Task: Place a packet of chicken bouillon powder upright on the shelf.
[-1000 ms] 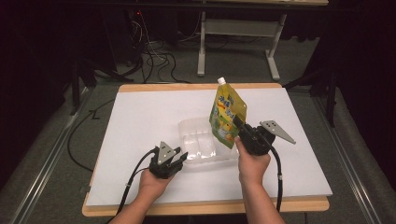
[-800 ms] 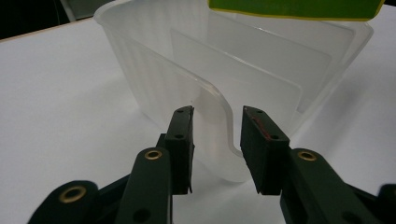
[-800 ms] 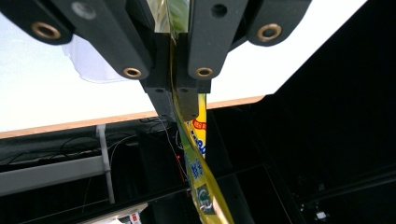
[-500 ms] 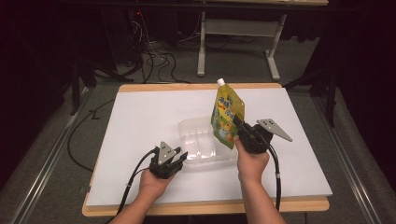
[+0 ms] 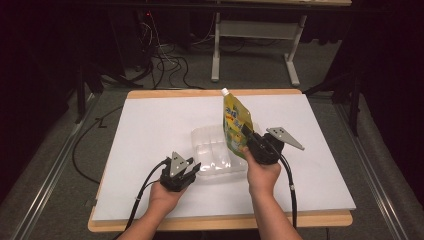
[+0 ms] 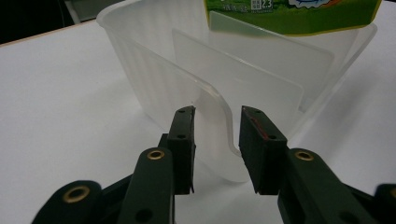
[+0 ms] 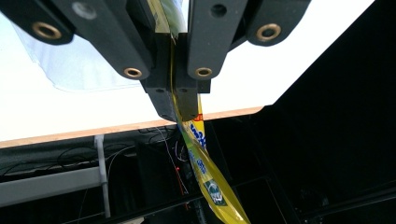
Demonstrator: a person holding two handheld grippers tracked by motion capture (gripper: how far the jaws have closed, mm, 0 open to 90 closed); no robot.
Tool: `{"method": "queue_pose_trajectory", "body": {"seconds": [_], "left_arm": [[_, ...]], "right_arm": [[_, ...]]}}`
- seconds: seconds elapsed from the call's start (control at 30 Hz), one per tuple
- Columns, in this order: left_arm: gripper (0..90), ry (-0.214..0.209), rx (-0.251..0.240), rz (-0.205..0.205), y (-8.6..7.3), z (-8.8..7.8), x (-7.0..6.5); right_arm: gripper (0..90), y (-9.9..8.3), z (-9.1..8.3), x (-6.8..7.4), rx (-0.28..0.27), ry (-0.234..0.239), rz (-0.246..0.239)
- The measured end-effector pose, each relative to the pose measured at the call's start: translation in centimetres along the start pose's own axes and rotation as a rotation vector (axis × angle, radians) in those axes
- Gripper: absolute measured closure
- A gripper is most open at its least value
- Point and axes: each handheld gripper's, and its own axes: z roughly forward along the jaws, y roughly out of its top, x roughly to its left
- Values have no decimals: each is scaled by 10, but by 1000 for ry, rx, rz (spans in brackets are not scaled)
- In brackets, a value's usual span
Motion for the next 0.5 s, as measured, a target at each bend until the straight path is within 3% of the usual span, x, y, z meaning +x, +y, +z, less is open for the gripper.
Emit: {"method": "queue_pose_trajectory", "body": {"seconds": [0.1,0.17,0.4,0.5], "left_arm": [[666,1,2,1,0,0,0],[666,2,0,3,0,0,0],[667,5,2,7,1,1,0],[673,2,2,4,2,1,1]], "right_arm": [[900,-2,1,0,-4,-1,-13],[900,-7,1,-4,-8,6,10],[900,-25,2,-14,-9,28,24],[899,-29,0,-15,-18,32,5]]}}
